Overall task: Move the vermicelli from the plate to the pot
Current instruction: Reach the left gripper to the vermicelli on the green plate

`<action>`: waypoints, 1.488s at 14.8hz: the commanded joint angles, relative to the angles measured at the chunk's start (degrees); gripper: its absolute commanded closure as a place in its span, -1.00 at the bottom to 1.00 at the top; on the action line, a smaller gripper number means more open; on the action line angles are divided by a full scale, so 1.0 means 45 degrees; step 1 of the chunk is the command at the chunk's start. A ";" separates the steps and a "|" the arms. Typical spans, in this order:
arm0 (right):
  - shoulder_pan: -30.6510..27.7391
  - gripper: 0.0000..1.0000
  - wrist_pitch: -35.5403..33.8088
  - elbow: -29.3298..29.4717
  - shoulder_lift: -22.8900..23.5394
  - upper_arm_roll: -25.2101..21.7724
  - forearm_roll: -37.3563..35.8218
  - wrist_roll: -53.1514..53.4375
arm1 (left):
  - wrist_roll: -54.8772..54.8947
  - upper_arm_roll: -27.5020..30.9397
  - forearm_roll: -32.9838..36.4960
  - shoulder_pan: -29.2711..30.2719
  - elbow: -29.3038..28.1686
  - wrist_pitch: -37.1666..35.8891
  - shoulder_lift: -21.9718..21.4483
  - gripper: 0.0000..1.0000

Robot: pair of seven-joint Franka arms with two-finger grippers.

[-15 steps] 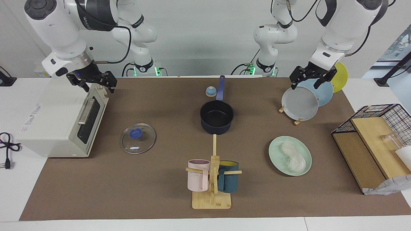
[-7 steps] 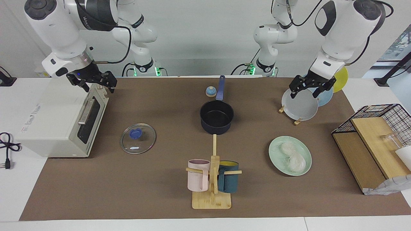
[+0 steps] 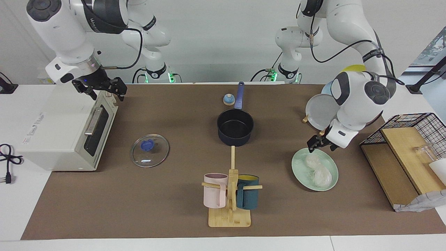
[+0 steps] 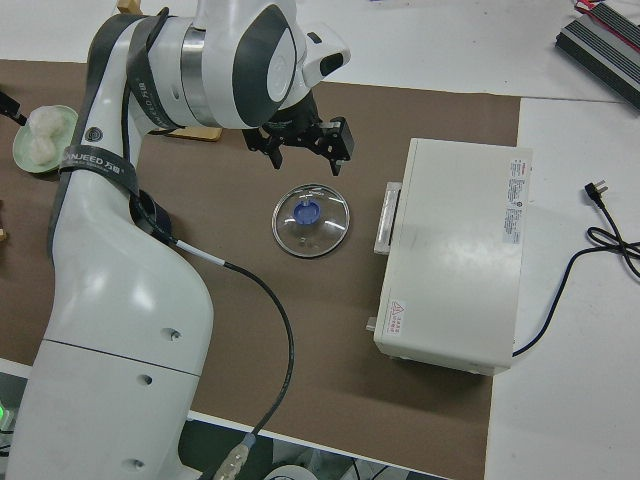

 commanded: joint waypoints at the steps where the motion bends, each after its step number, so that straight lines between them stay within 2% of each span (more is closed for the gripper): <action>1: -0.0114 -1.00 -0.0154 0.0036 -0.0086 0.0035 0.0284 0.0073 | -0.0117 -0.0065 0.0647 0.0158 0.0506 0.1031 0.0947 -1.00; 5: -0.0114 -1.00 -0.0154 0.0036 -0.0086 0.0035 0.0284 0.0073 | -0.0117 -0.0065 0.0532 0.0177 0.0429 0.2184 0.1768 -1.00; 8: -0.0114 -1.00 -0.0154 0.0036 -0.0086 0.0035 0.0284 0.0073 | -0.0078 -0.0046 0.0648 0.0177 0.0331 0.2187 0.1809 -0.99; 9: -0.0114 -1.00 -0.0154 0.0036 -0.0086 0.0035 0.0284 0.0073 | -0.0020 -0.0046 0.0668 0.0158 0.0176 0.2207 0.1809 -0.88; 10: -0.0114 -1.00 -0.0154 0.0036 -0.0086 0.0035 0.0284 0.0073 | -0.0019 -0.0065 0.0649 0.0138 0.0116 0.2188 0.1789 -0.61; 11: -0.0114 -1.00 -0.0154 0.0036 -0.0086 0.0035 0.0284 0.0073 | 0.0000 -0.0046 0.0648 0.0138 0.0116 0.2091 0.1789 -0.04; 12: -0.0114 -1.00 -0.0154 0.0036 -0.0086 0.0054 0.0284 0.0073 | 0.0020 -0.0065 0.0668 0.0099 0.0116 0.2090 0.1770 0.67; 13: -0.0114 -1.00 -0.0154 0.0055 -0.0086 0.0035 0.0284 0.0073 | 0.0117 -0.0065 0.0687 0.0099 0.0116 0.2071 0.1770 1.00; 16: -0.0114 -1.00 -0.0154 0.0055 -0.0086 0.0035 0.0284 0.0073 | 0.0801 -0.0065 0.0668 0.0060 0.0271 0.1838 0.1770 1.00; 19: -0.0114 -1.00 -0.0154 0.0036 -0.0086 0.0035 0.0284 0.0073 | 0.0801 -0.0162 0.0396 0.0021 0.1245 0.0398 0.1517 1.00; 22: -0.0114 -1.00 -0.0154 0.0036 -0.0086 0.0035 0.0284 0.0073 | 0.0200 -0.0202 -0.1122 -0.0057 0.1659 -0.1673 -0.0021 1.00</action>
